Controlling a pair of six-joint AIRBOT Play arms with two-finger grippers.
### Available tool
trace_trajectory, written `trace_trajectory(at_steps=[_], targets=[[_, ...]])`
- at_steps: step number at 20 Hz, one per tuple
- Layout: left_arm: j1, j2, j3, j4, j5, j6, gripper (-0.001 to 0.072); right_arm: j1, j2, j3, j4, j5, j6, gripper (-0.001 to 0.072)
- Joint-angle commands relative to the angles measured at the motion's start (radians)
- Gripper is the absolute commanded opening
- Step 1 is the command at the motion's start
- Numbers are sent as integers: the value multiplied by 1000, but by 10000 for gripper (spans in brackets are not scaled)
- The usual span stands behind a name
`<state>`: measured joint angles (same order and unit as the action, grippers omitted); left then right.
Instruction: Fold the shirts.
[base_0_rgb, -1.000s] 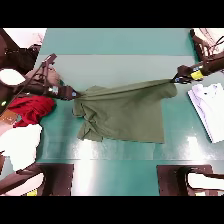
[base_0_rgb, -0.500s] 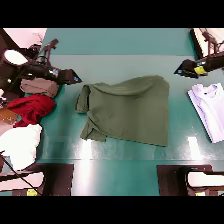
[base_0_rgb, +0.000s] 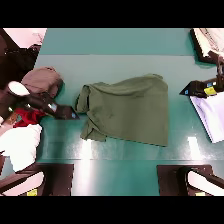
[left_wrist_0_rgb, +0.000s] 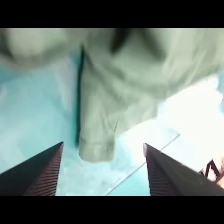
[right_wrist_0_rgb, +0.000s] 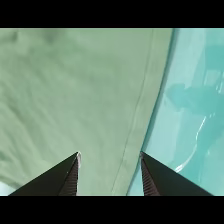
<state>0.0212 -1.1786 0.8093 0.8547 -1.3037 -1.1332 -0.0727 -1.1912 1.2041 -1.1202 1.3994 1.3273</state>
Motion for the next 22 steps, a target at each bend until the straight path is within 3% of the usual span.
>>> trace_trajectory(at_steps=[1, 3, 8, 10, 13, 14, 15, 19, 20, 21, 22], targets=[[-112, 21, -161, -2, 126, 14, 588, -4, 95, -125, 1, -20, -12, 428], [-167, 21, -188, 0, 204, 5, 588, -4, 126, -157, 1, -16, -12, 429], [-170, -18, -193, -37, 232, -19, 587, -4, 182, -167, 0, -17, -12, 428], [-174, -37, -193, -89, 227, -10, 396, -4, 194, -167, 1, -15, -12, 429], [-209, -45, -192, -109, 219, -11, 328, -4, 195, -167, -8, 22, -12, 429], [-212, -45, -190, -116, 213, -10, 86, -4, 191, -168, -10, 39, -12, 428], [-212, -44, -190, -130, 209, -10, 26, -4, 186, -174, -10, 54, -11, 429], [-212, -36, -122, -92, 136, -11, 27, -5, 220, -350, -65, 31, 0, 435], [-212, -36, -91, -84, 115, -11, 27, -4, 232, -414, -85, 21, 8, 474], [-212, -36, -64, -84, 101, -11, 27, -4, 238, -482, -85, 21, 10, 568], [-212, -36, -38, -85, 94, -11, 27, -4, 234, -537, -77, 23, 10, 587]])
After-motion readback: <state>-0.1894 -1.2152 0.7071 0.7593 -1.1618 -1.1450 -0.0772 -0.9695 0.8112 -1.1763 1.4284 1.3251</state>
